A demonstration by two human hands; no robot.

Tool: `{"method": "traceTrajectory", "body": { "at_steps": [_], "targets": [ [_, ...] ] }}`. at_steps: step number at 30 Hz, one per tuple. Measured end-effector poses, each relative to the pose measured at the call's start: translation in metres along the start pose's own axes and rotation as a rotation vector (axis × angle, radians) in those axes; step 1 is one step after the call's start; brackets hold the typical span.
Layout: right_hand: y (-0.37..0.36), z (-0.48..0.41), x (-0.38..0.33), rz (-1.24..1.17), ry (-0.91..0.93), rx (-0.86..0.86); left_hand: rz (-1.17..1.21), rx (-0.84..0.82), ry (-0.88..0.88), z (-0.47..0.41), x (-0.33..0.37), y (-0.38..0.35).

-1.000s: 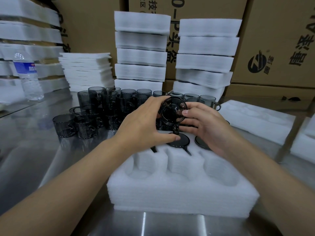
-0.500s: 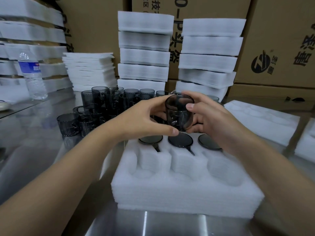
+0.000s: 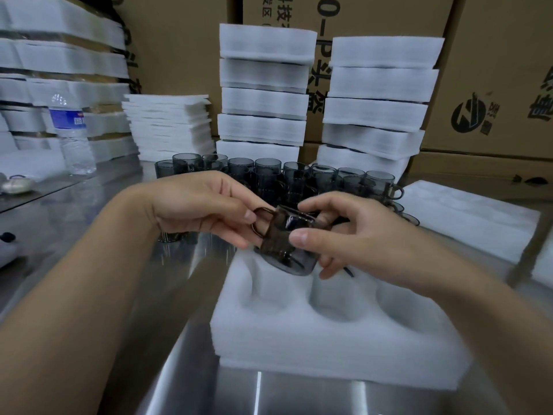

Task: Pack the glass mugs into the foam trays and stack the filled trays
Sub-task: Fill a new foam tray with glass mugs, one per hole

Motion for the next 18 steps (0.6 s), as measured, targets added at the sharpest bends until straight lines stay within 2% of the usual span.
{"method": "traceTrajectory", "body": {
  "at_steps": [7, 13, 18],
  "targets": [
    [-0.021, 0.014, -0.016, 0.126, 0.075, 0.001, -0.143, -0.020, 0.082, -0.002, -0.010, -0.004],
    [-0.027, 0.014, -0.017, 0.276, 0.087, 0.024, -0.126, -0.035, 0.111, -0.005, -0.010, -0.011],
    [-0.031, 0.011, -0.010, 0.334, 0.105, -0.025, -0.360, -0.021, 0.107, -0.005, -0.008, -0.008]
  ]
}}
Point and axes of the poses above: each hand's wrist, its own z-axis away from the middle knuckle, its own y-axis out of the back of the hand, x = y × z, the point moved 8 cm from there along -z, towards the middle knuckle, and after that the axes turned 4 degrees about -y, right-handed, at the moved point
